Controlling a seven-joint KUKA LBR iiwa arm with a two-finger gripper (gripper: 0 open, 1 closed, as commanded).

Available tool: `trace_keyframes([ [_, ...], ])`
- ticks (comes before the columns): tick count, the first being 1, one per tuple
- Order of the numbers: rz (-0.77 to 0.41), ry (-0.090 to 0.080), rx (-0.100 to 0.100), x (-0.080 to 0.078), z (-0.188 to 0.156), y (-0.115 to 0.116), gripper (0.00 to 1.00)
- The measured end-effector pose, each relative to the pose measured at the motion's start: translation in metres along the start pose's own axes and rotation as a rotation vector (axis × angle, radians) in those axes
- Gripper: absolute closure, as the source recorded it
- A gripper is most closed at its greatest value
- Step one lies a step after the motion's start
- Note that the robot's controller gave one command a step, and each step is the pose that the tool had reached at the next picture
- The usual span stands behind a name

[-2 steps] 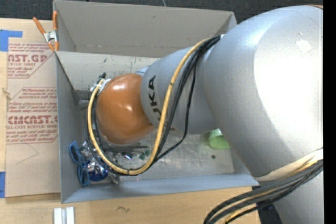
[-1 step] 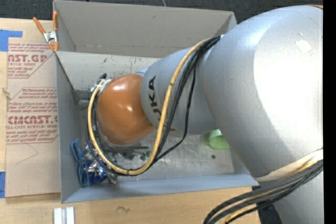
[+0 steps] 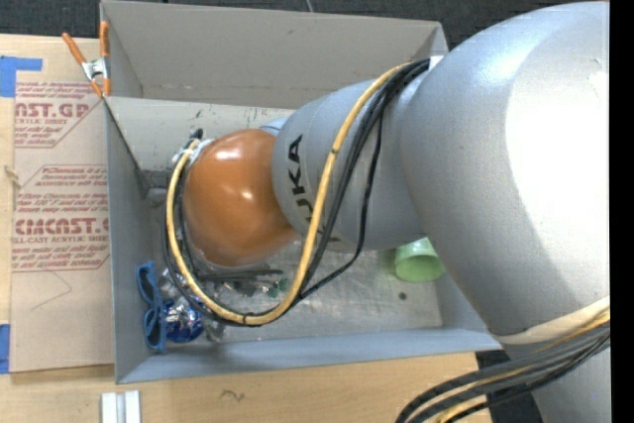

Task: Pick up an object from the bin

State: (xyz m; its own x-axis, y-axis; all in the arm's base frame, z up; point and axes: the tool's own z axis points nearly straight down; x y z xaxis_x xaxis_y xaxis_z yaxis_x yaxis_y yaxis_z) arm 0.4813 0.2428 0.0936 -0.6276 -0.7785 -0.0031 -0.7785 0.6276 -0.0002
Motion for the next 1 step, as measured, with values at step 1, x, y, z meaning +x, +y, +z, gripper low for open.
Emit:
trace_keyframes([
  [1,0.0,-0.007,0.003,-0.0025,-0.0979,0.0001,1.0],
])
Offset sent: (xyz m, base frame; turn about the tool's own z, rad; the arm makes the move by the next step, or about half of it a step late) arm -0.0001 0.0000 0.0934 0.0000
